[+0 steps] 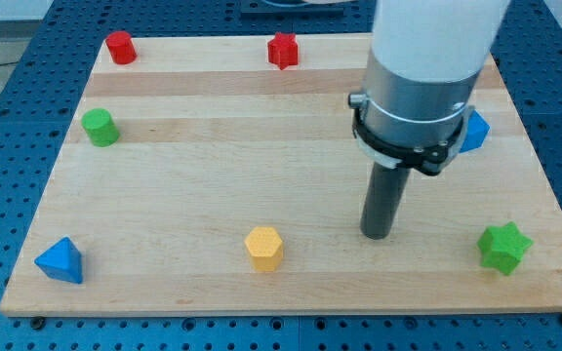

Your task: Slide the yellow hexagon to the right

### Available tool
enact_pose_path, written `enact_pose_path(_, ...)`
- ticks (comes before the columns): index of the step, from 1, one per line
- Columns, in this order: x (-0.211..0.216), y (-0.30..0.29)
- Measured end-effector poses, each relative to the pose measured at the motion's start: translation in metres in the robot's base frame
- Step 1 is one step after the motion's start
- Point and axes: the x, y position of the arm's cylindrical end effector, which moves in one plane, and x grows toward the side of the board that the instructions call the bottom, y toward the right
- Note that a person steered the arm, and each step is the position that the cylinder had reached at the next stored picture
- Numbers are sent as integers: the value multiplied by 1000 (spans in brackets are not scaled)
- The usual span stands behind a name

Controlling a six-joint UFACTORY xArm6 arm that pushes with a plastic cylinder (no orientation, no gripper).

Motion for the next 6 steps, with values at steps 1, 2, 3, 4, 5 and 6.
enact_pose_path(1, -9, -28)
enact_pose_path(2, -18, -64)
enact_pose_path(3, -13, -110)
enact_pose_path(4, 9, -140)
enact_pose_path(5, 24, -142)
enact_pose_path(6, 15, -180)
